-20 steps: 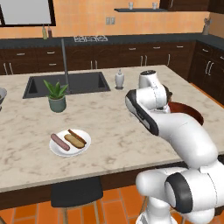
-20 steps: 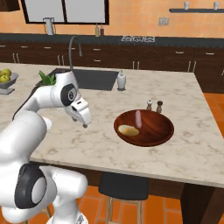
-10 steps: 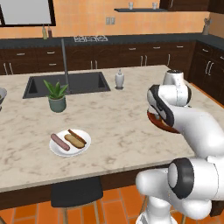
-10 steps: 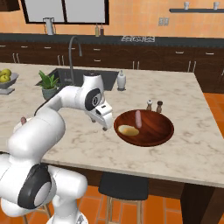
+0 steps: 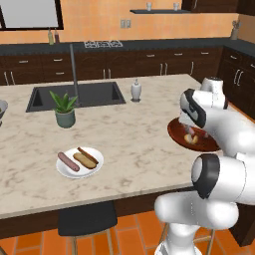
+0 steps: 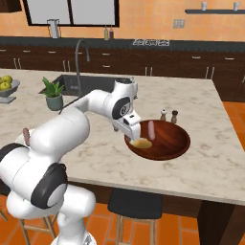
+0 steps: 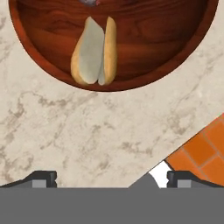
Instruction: Place one bun and one sausage from the bowl on each plate.
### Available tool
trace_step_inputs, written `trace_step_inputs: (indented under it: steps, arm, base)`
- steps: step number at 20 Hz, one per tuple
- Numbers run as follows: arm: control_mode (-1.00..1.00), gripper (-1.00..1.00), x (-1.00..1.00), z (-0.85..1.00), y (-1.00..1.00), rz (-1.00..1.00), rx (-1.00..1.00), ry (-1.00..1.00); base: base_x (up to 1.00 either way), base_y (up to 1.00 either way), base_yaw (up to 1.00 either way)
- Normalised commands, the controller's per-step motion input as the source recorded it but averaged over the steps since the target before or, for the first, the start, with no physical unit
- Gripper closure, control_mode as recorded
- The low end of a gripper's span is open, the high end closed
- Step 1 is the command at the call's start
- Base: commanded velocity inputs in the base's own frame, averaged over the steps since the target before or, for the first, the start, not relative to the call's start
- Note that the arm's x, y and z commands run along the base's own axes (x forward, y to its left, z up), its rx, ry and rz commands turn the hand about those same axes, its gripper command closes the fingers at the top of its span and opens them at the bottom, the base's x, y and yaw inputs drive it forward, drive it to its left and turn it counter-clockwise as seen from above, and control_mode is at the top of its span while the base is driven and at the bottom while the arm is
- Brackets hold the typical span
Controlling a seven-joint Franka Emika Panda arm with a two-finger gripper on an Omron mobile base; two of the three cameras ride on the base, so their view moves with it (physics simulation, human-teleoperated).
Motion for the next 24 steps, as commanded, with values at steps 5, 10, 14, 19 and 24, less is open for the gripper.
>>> trace_step_inputs:
  steps: [5, 10, 14, 19, 24]
  arm:
    - [-1.00, -1.00, 0.32, -0.22, -0.37, 0.00, 0.08, 0.04]
    - [-1.00, -1.00, 0.30, -0.19, -0.26, 0.00, 0.04, 0.07]
    - [-1.00, -1.00, 0.38, -0.13, -0.08, 0.00, -0.01, 0.13]
    - [-1.00, -1.00, 0.30, -0.40, 0.00, 0.03, -0.01, 0.12]
    - [-1.00, -1.00, 0.31, -0.25, -0.09, 0.06, 0.01, 0.06]
  base:
    - [0.00, 0.00, 0.00]
    - [0.00, 0.00, 0.00]
    - [0.00, 0.00, 0.00]
    - [0.00, 0.00, 0.00]
    - [0.00, 0.00, 0.00]
